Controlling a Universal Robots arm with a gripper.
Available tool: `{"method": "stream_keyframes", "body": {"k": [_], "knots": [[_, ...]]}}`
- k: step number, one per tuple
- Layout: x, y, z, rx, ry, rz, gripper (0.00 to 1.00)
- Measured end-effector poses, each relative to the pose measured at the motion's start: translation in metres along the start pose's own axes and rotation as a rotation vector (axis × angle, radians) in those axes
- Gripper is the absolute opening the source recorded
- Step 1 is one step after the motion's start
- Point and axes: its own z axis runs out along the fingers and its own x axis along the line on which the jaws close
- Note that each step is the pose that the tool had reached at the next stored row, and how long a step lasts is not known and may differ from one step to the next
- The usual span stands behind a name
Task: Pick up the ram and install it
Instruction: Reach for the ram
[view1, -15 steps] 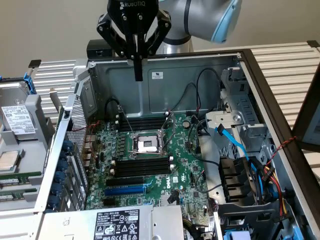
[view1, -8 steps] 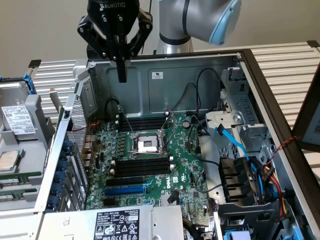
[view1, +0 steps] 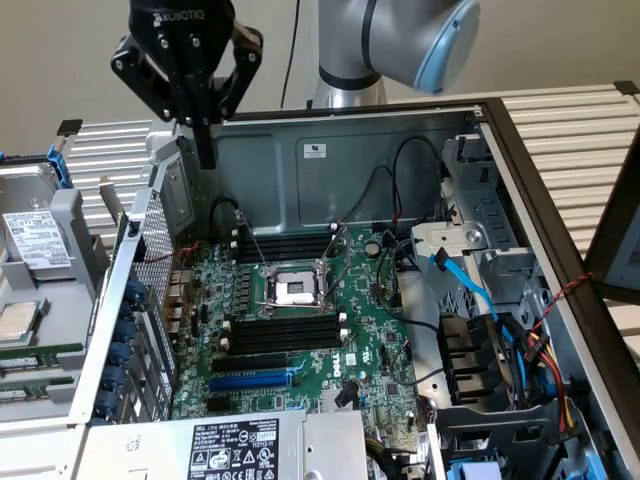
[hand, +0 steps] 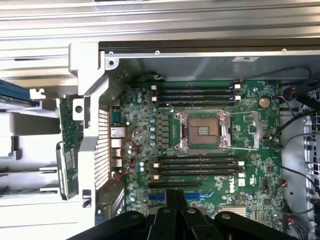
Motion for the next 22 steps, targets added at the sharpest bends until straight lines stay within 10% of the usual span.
{"method": "stream_keyframes", "body": {"k": [22], "knots": [[0.101, 0.0049, 0.0138, 0.0001, 0.0006, 0.000, 0.11]]}}
